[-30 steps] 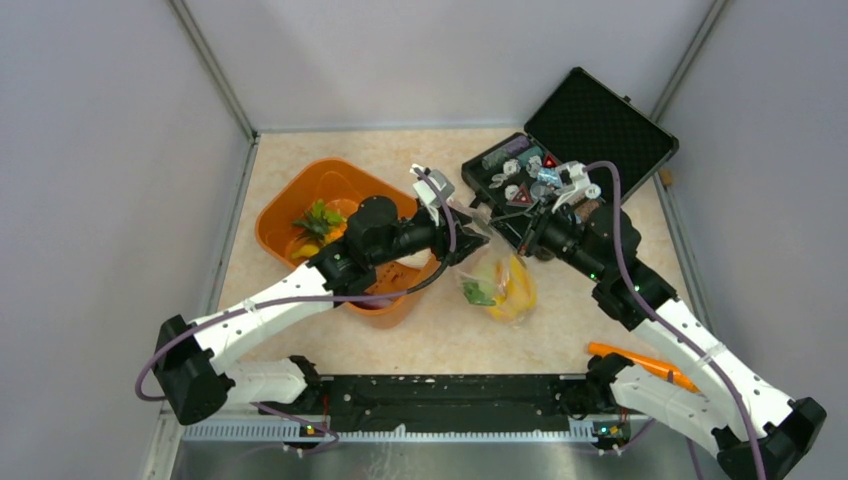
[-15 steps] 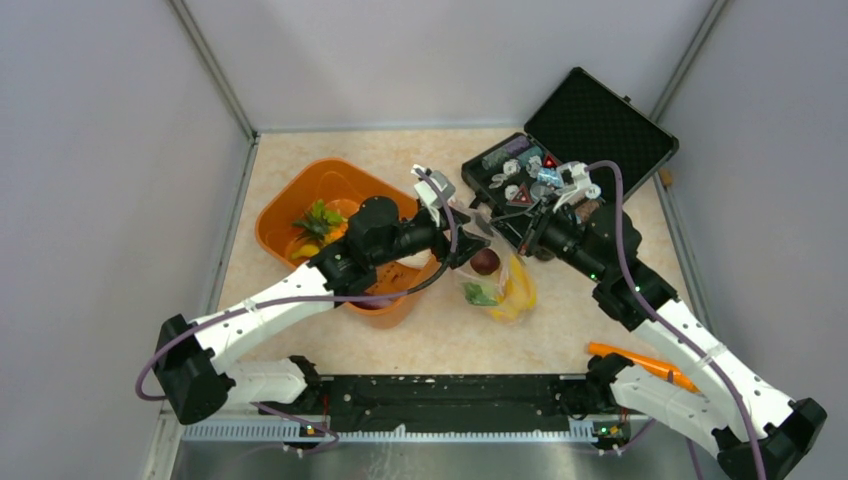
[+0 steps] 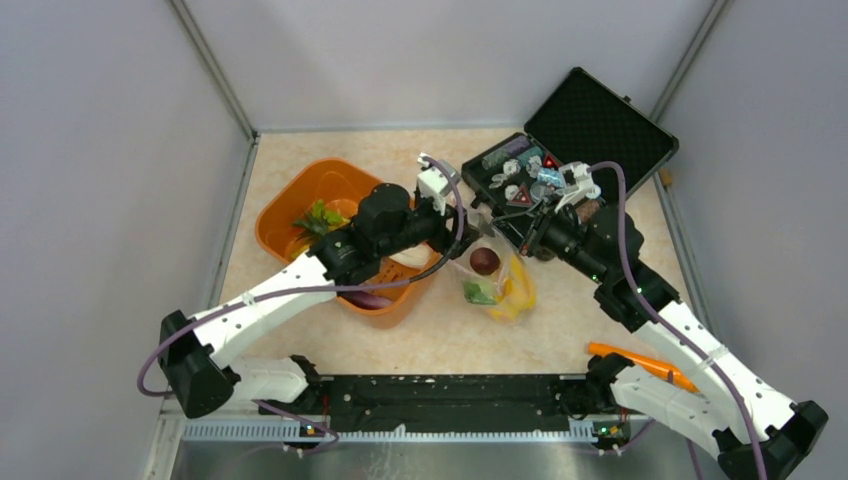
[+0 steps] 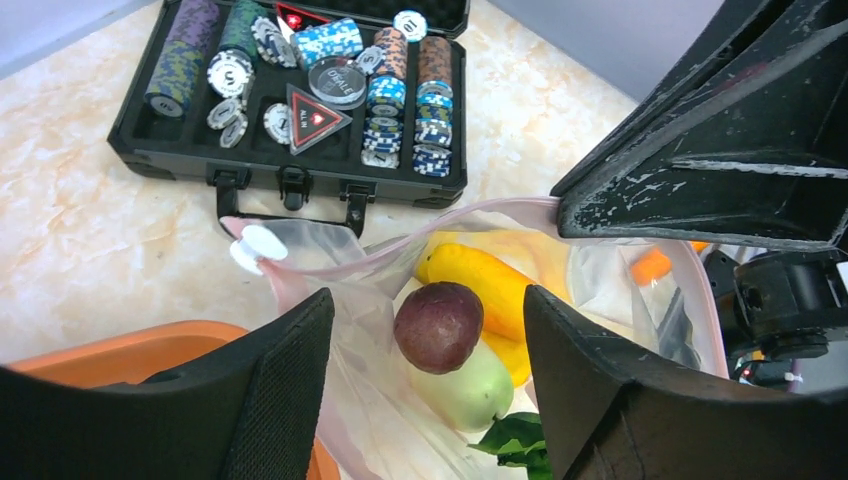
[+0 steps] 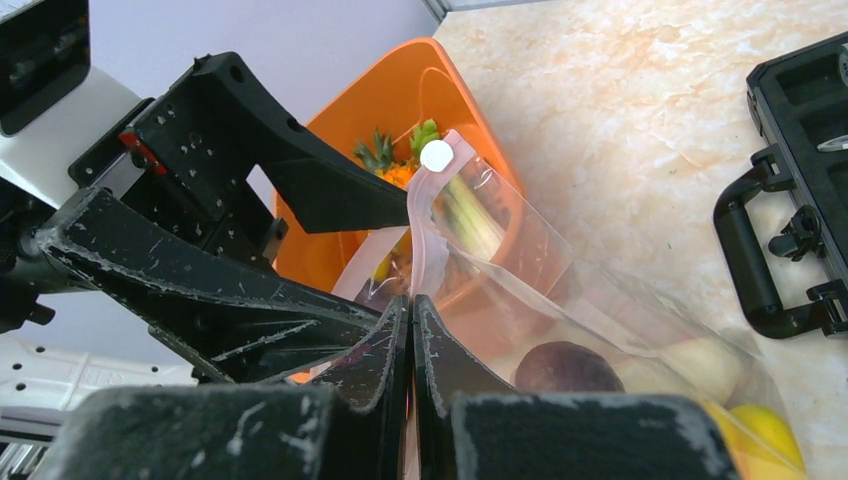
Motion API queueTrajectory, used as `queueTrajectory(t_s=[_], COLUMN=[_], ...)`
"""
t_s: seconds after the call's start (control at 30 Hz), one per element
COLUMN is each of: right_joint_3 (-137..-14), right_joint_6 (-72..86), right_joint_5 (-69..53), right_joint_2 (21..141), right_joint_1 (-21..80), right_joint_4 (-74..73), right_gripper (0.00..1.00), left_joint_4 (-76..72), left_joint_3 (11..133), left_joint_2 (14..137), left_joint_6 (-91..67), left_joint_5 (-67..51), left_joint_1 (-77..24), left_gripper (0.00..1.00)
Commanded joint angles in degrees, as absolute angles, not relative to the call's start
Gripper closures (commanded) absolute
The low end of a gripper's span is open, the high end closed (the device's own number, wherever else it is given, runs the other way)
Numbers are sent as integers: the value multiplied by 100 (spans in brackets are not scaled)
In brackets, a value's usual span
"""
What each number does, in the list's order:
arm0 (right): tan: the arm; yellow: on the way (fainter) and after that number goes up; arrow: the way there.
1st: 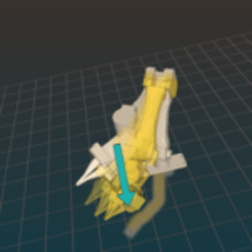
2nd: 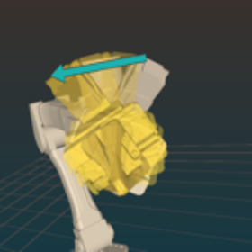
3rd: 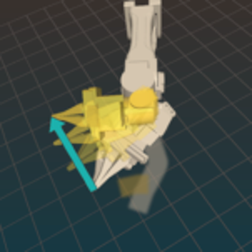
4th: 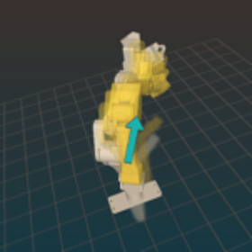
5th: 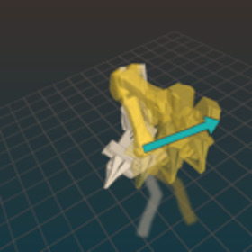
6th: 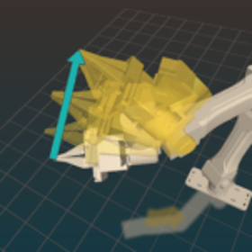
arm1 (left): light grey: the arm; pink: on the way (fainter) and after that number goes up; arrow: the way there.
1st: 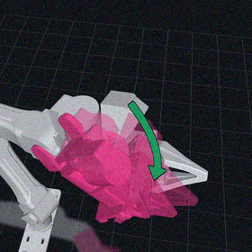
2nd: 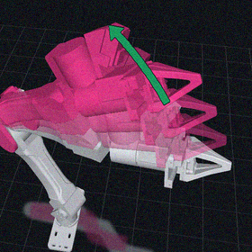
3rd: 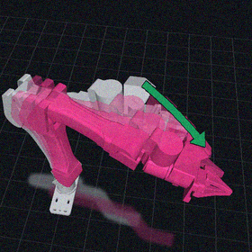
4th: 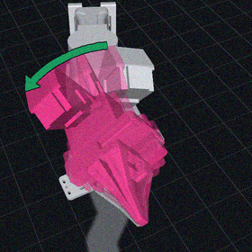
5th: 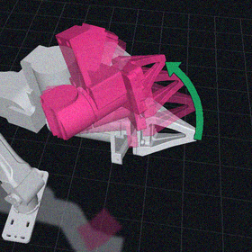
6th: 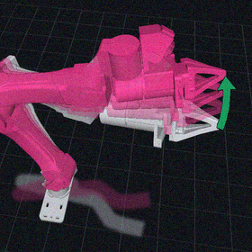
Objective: Place the food in the zip-top bag and seal the zipper
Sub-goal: Place the fake fruit in the zipper food storage bag, then pick up the fake fruit from the bin.
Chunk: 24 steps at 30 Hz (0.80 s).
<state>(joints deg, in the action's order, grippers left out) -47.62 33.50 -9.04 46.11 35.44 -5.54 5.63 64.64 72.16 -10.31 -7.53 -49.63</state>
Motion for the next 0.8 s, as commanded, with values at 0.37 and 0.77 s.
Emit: queueTrajectory(t_s=[0.37, 0.77], right_joint_3=[-4746, -4729], right_joint_6=[3251, 3213], right_joint_5=[-795, -974], right_joint_2=[4408, 4368], right_joint_1=[3529, 3524], right_joint_4=[-334, -257], right_gripper=[100, 100], left_joint_4=[288, 1367], left_joint_3=[5579, 4855], left_joint_2=[5729, 4689], left_joint_6=[-1169, -2011], left_joint_5=[447, 2916], left_joint_1=[-4983, -4790], left_gripper=[8, 1])
